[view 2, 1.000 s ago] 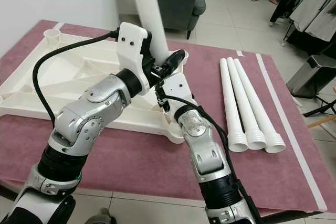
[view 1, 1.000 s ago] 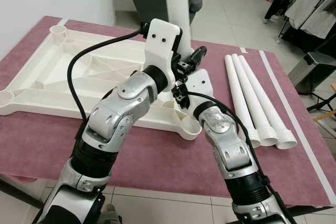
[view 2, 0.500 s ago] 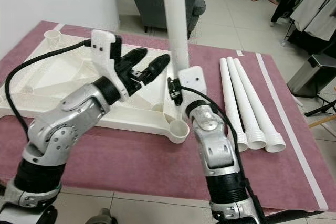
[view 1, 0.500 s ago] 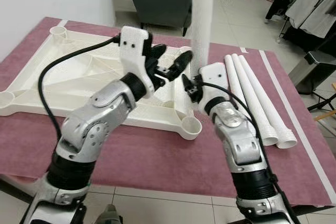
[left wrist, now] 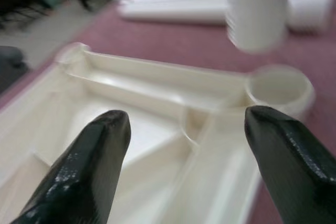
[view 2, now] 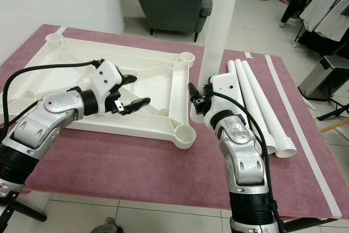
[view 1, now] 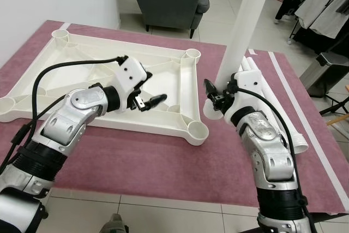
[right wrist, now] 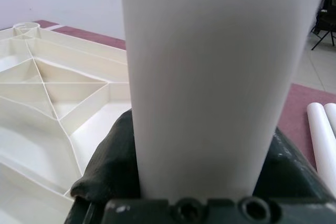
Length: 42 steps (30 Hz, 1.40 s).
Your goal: Building children table
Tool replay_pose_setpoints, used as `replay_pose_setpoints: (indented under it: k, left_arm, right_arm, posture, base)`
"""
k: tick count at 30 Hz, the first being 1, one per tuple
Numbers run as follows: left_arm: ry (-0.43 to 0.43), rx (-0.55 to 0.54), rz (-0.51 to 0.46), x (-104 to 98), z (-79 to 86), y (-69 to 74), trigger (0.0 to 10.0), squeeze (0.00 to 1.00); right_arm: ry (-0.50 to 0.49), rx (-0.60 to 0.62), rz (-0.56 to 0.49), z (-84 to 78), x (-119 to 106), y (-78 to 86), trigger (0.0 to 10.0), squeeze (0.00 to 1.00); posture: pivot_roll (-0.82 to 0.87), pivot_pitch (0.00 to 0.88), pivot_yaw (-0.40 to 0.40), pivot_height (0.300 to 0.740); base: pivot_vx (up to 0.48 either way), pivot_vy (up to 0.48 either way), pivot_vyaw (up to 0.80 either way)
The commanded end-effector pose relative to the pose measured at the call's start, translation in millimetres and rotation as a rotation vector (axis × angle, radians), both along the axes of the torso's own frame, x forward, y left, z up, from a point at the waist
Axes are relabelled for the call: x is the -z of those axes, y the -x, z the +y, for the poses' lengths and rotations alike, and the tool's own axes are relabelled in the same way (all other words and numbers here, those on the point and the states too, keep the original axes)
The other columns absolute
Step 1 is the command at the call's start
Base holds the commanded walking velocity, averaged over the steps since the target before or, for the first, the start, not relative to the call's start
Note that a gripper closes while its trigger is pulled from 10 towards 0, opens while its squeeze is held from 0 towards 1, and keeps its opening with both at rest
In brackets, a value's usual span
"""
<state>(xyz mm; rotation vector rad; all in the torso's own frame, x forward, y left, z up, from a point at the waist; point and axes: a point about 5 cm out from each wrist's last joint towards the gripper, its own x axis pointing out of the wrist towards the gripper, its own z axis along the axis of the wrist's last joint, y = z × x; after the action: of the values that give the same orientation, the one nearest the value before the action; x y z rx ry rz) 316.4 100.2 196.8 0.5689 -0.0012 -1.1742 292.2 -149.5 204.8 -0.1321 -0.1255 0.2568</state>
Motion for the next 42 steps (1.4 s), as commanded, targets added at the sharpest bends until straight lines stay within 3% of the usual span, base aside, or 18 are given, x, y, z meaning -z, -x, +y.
replay_pose_setpoints:
  k: [1,3,5,9,13,14,17,18,23,24,27,29,30,33,34,42]
  left_arm:
    - [-0.107,0.127,0.011,12.0,-6.6,3.8,10.0,0.00]
    - [-0.107,0.127,0.011,12.0,-6.6,3.8,10.0,0.00]
    - [-0.238,0.257,0.026,31.3,-12.9,5.1,10.0,0.00]
    - [-0.320,0.307,0.025,47.1,-20.1,4.5,10.0,0.00]
    - [-0.346,0.289,0.008,52.8,-24.6,0.3,10.0,0.00]
    - [-0.359,0.262,0.002,55.9,-27.6,-5.4,9.3,0.00]
    - [-0.375,0.231,-0.006,58.2,-29.4,-11.2,9.5,0.00]
    - [-0.370,0.195,0.001,58.1,-29.5,-18.1,9.5,0.00]
    - [-0.355,0.162,0.014,56.4,-28.0,-25.9,9.6,0.00]
    - [-0.341,0.149,0.033,54.8,-26.1,-28.9,8.9,0.00]
    - [-0.335,0.148,0.044,54.1,-24.9,-31.1,8.9,0.00]
    - [-0.337,0.134,0.083,57.6,-21.9,-34.0,4.3,0.00]
    - [-0.343,0.127,0.101,61.0,-20.7,-34.3,2.5,0.00]
    - [-0.343,0.127,0.101,61.0,-20.7,-34.3,2.5,0.00]
    - [-0.349,0.120,0.115,64.1,-19.8,-34.2,0.0,0.00]
    - [-0.421,0.144,0.095,75.5,-14.5,-31.3,0.0,0.00]
  right_arm:
    - [0.004,-0.012,-0.005,-1.2,-3.2,3.2,10.0,0.00]
    - [0.004,-0.012,-0.005,-1.2,-3.2,3.2,10.0,0.00]
    - [0.004,-0.023,0.009,-0.9,-1.6,6.4,10.0,0.00]
    - [0.002,-0.034,0.024,1.4,1.4,9.2,10.0,0.00]
    - [-0.001,-0.041,0.029,3.3,2.7,10.3,10.0,0.00]
    - [-0.004,-0.046,0.031,5.1,3.2,10.9,10.0,0.00]
    - [-0.009,-0.050,0.032,6.6,3.5,11.3,10.0,0.00]
    - [-0.015,-0.055,0.030,8.8,3.3,11.6,10.0,0.00]
    - [-0.021,-0.061,0.029,11.7,2.9,12.1,10.0,0.00]
    - [-0.023,-0.063,0.030,12.9,3.1,12.5,10.0,0.00]
    - [-0.024,-0.064,0.031,13.6,3.2,12.9,10.0,0.00]
    - [-0.026,-0.067,0.034,15.1,3.6,13.2,10.0,0.00]
    - [-0.026,-0.068,0.034,15.9,3.6,13.2,10.0,0.00]
    - [-0.026,-0.068,0.034,15.9,3.6,13.2,10.0,0.00]
    - [-0.027,-0.069,0.034,16.5,3.5,13.1,10.0,0.00]
    - [-0.036,-0.072,0.039,19.0,4.7,13.7,10.0,0.00]
  posture:
    - [0.07,0.000,-0.036,0.740]
    - [0.07,0.000,-0.036,0.740]
    - [0.06,0.000,-0.037,0.740]
    - [0.06,0.000,-0.037,0.740]
    - [0.05,0.000,-0.037,0.740]
    - [0.05,0.000,-0.035,0.740]
    - [0.05,0.000,-0.033,0.740]
    - [0.05,0.000,-0.030,0.740]
    - [0.04,0.000,-0.026,0.740]
    - [0.05,0.000,-0.027,0.740]
    - [0.05,0.000,-0.028,0.740]
    - [0.05,0.000,-0.028,0.740]
    - [0.05,0.000,-0.027,0.740]
    - [0.05,0.000,-0.027,0.740]
    - [0.05,0.001,-0.027,0.740]
    - [0.06,0.009,-0.026,0.740]
  base:
    - [0.000,0.000,0.00]
    - [0.000,0.000,0.00]
    - [0.000,0.000,0.00]
    - [0.000,0.000,0.00]
    - [0.000,0.000,0.00]
    - [0.000,0.000,0.00]
    - [0.000,0.000,0.00]
    - [0.000,0.000,0.00]
    - [0.000,0.000,0.00]
    - [0.000,0.000,0.00]
    - [0.000,0.000,0.00]
    - [0.000,0.000,0.00]
    - [0.000,0.000,0.00]
    - [0.000,0.000,0.00]
    - [0.000,0.000,0.00]
    - [0.000,0.000,0.00]
